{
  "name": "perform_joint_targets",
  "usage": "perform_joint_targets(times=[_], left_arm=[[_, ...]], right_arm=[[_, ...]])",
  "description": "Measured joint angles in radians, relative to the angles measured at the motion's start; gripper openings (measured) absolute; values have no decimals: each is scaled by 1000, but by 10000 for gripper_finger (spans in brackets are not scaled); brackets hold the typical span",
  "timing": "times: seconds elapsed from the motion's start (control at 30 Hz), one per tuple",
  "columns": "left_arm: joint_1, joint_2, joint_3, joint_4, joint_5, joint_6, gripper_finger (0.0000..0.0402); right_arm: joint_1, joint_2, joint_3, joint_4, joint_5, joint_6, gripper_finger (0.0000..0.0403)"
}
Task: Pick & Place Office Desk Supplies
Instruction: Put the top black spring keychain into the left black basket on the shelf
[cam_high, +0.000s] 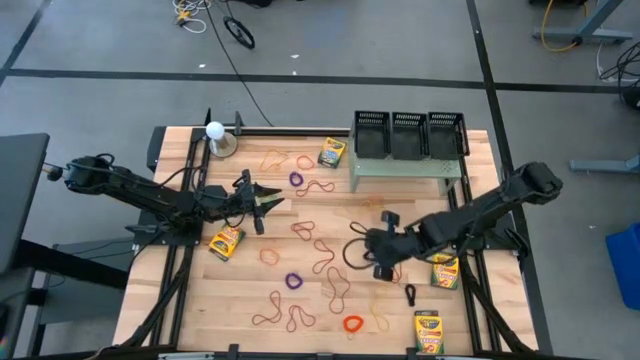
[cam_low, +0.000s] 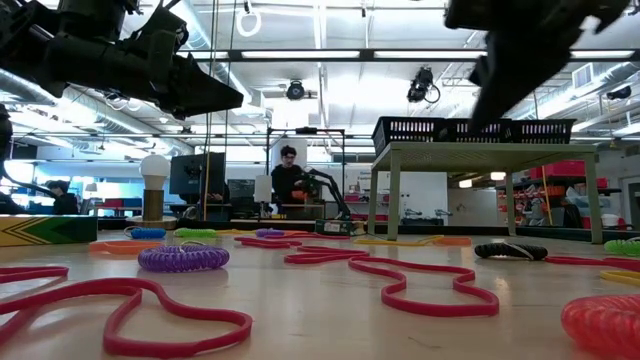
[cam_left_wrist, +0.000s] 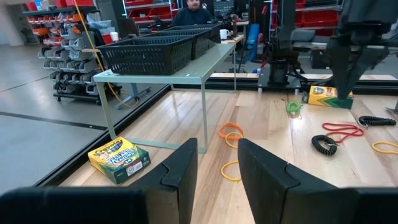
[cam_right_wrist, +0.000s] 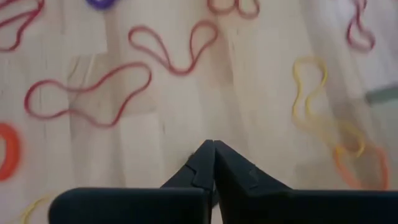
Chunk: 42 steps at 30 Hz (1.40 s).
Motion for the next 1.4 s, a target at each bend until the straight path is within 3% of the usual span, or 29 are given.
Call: perform_joint_targets(times=[0.2,0.47,0.6,0.8,1.03,1.4], left_arm=[[0,0,0,0,0,0,124],[0,0,1,4,0,0,124],[0,0,1,2,0,0,124],[0,0,1,1,0,0,124],[0,0,1,1,0,0,124],[0,0,1,1,0,0,124]], right_arm=[[15,29,0,-49,-37,87,40],[-28,133,0,-38,-125,52,130],[-73,182,0,-50,-165,-6,157],[-163,242,0,-47,-209,-126,144],[-216,305,3,47,-349,-272,105],[-251,314,4,30,-397,-316,79]])
